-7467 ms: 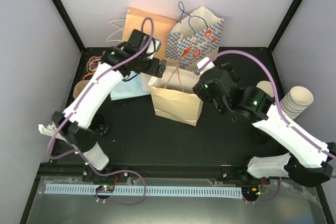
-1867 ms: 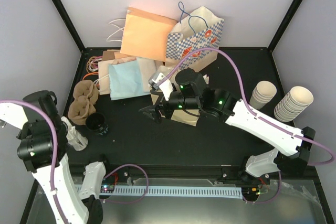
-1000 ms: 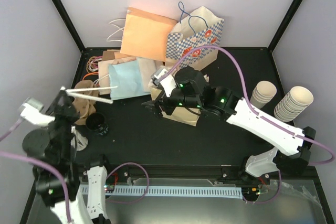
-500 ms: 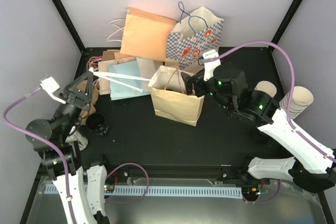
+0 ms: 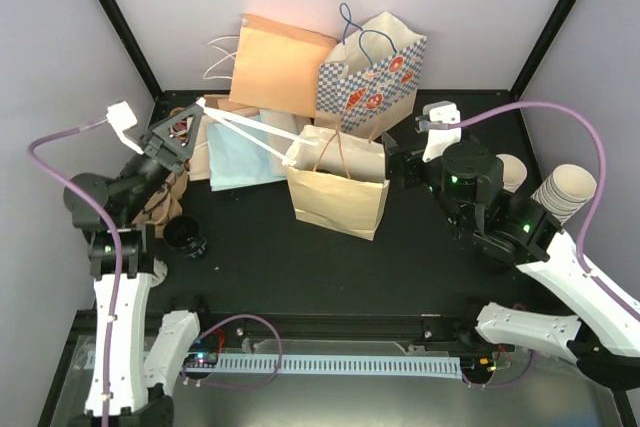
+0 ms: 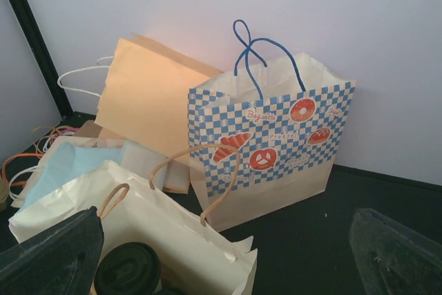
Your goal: Pack the takeout coffee
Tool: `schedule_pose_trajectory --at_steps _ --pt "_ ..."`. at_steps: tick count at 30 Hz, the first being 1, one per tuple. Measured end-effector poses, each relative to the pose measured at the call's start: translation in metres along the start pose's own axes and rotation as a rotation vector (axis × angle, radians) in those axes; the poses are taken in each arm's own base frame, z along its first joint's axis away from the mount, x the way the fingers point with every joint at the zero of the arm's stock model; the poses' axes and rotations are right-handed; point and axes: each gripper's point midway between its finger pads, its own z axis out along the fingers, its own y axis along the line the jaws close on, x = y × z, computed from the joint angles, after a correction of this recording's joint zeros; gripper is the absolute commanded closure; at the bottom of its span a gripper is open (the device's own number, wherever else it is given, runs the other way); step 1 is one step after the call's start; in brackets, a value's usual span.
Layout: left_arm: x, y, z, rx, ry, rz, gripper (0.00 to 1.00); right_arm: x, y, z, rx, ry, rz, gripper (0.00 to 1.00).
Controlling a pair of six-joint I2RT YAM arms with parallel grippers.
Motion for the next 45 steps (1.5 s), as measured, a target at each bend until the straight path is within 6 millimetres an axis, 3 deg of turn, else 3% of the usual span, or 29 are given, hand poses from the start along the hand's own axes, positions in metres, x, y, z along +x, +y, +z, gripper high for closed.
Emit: schedule_pose_trajectory --at_steps 8,16,22,30,37,45 --pt "0.021 0.033 0.032 -0.032 0.027 -0.043 0.99 0.007 -0.006 -0.004 0.01 -0.006 0.003 0.0" --pt "0.032 0.085 0.035 -0.191 -0.026 -0.072 0.99 0.005 -0.009 -0.009 0.007 -0.024 0.016 0.0" --pt "0.05 0.108 0.045 -0.231 0.022 -0.109 0.98 0.007 -0.008 -0.007 0.01 -0.023 0.014 0.0" --pt "0.071 0.116 0.049 -0.296 0.084 -0.077 0.98 0.007 -0.008 -0.006 0.011 -0.024 0.014 0.0" --pt "0.086 0.101 0.067 -0.319 0.156 -0.007 0.98 0.012 -0.007 -0.004 0.012 -0.015 0.009 0.0" --pt "0.1 0.1 0.083 -0.346 0.215 0.059 0.98 0.015 -0.009 -0.006 0.013 -0.013 0.009 0.0"
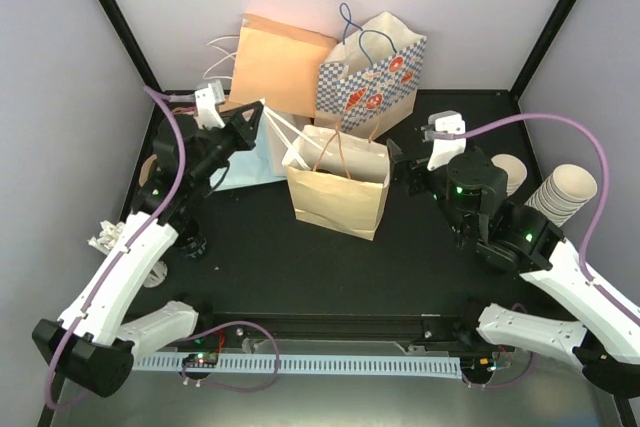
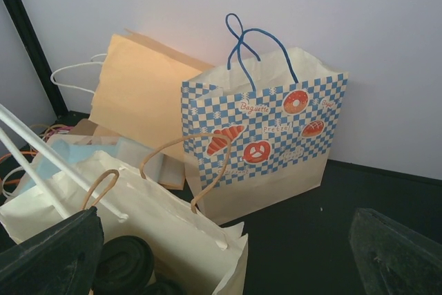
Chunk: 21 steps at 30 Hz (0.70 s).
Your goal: Pack the takeout coffee
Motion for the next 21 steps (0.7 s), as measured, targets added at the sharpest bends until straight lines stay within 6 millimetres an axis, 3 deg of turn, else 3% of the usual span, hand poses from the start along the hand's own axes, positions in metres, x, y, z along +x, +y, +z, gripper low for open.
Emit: schedule_pose_trajectory --at_steps 13,21 --pt "0.026 -0.043 0.037 0.047 0.168 0.162 0.99 0.0 -0.002 -0.002 0.005 -0.001 0.0 0.0" --pt "0.041 -0.045 0.033 0.044 0.261 0.234 0.99 0.004 0.002 0.004 0.006 0.016 -0.012 0.0"
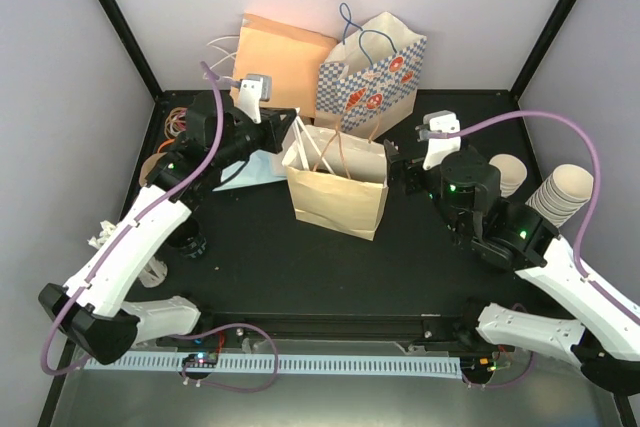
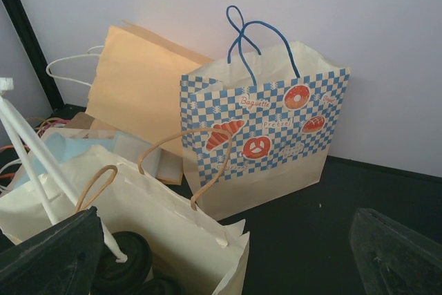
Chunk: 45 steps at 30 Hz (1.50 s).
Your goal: Pack the takeout coffee
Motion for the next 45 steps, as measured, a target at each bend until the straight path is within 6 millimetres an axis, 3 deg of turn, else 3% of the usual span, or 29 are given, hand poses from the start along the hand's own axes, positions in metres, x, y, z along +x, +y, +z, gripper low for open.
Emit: schedule_pose_trajectory --at_steps 5,6,8,9,11,19,24,29,33,38,42,45 --pt "0.008 0.001 -0.004 -0.008 0.046 0.015 0.96 0.0 0.0 0.0 -0.001 0.002 0.0 0.0" --pt "0.009 0.001 -0.004 -0.008 0.051 0.018 0.87 0.001 0.0 0.0 -0.001 0.002 -0.001 0.0" --pt "0.012 0.0 -0.005 -0.003 0.062 0.026 0.32 0.001 0.001 0.0 -0.001 0.002 0.0 0.0" --pt "0.014 0.0 -0.005 0.002 0.071 0.033 0.22 0.001 0.001 0.0 -0.002 0.002 0.001 0.0" --pt "0.016 -0.002 -0.004 0.009 0.091 0.038 0.15 0.001 0.001 0.0 -0.004 0.003 0.002 0.0" --pt "0.005 -0.012 -0.002 0.037 0.112 0.06 0.01 0.005 0.002 0.002 -0.004 0.02 -0.002 0.0" --pt "-0.003 -0.008 -0.014 0.0 0.081 0.09 0.01 0.016 0.002 0.007 0.01 0.061 -0.026 0.0" --pt "-0.011 0.01 -0.033 -0.094 0.022 0.091 0.01 0.018 -0.022 0.015 0.076 0.074 -0.002 0.0" --pt "0.015 0.046 -0.043 -0.2 0.018 0.06 0.01 0.028 -0.056 0.024 0.155 0.076 0.058 0.0" --pt "0.069 0.105 -0.043 -0.354 0.066 -0.016 0.01 0.073 -0.096 0.032 0.219 0.113 0.16 0.0" --pt "0.11 0.146 -0.047 -0.444 0.097 -0.073 0.01 0.119 -0.105 0.039 0.222 0.157 0.202 0.0" --pt "0.127 0.157 -0.043 -0.456 0.106 -0.089 0.01 0.158 -0.102 0.042 0.196 0.172 0.204 0.03"
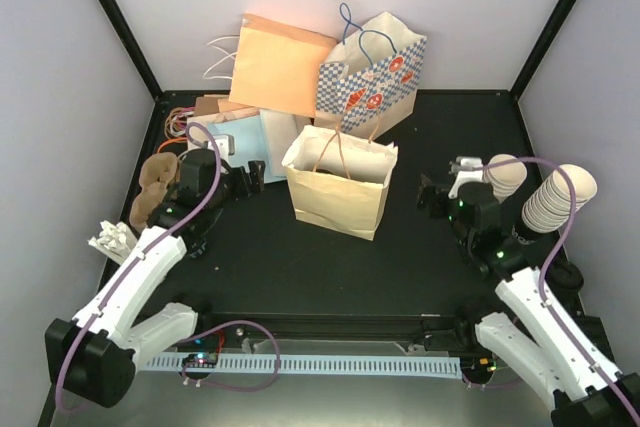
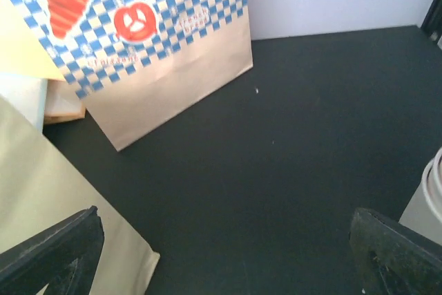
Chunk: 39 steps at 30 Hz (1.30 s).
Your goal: Pack the takeout coffee
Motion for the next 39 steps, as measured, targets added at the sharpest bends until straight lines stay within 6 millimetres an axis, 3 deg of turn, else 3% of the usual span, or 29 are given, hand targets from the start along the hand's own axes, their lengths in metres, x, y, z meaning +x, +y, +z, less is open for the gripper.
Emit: schedule_pose_trajectory --at_steps 3,8,12,14,18,20,26,29,35,37,39 --pt "0.008 0.001 0.008 0.013 -0.004 -0.002 0.01 0.03 -0.006 0.004 -0.017 -0.017 -0.017 0.12" --pt "0.023 0.0 0.026 0.068 -0.043 0.071 0.01 0.059 -0.008 0.006 -0.08 -0.189 -0.067 0.3" --pt "0.042 0.014 0.036 0.042 -0.079 0.131 0.01 0.079 -0.013 0.014 -0.105 -0.281 -0.094 0.28" --pt "0.038 0.018 0.038 0.022 -0.107 0.158 0.01 0.078 -0.011 0.018 -0.113 -0.279 -0.114 0.28" --pt "0.012 0.024 0.034 -0.032 -0.223 0.209 0.01 0.056 -0.004 0.021 -0.137 -0.319 -0.125 0.28" --pt "0.003 0.032 0.033 -0.067 -0.269 0.222 0.01 0.049 -0.011 0.024 -0.122 -0.332 -0.123 0.27" --pt "-0.001 0.096 0.045 -0.243 -0.296 0.184 0.01 0.034 -0.036 0.048 -0.053 -0.292 -0.151 0.27" --pt "0.001 0.113 0.051 -0.285 -0.289 0.17 0.01 0.036 -0.043 0.057 -0.049 -0.272 -0.156 0.26" --pt "-0.011 0.114 0.049 -0.287 -0.337 0.192 0.01 0.051 -0.061 0.078 -0.044 -0.213 -0.156 0.24" --pt "-0.015 0.114 0.048 -0.29 -0.35 0.207 0.01 0.06 -0.062 0.087 -0.057 -0.184 -0.153 0.14" --pt "-0.017 0.115 0.047 -0.294 -0.358 0.219 0.01 0.066 -0.062 0.092 -0.066 -0.165 -0.156 0.12"
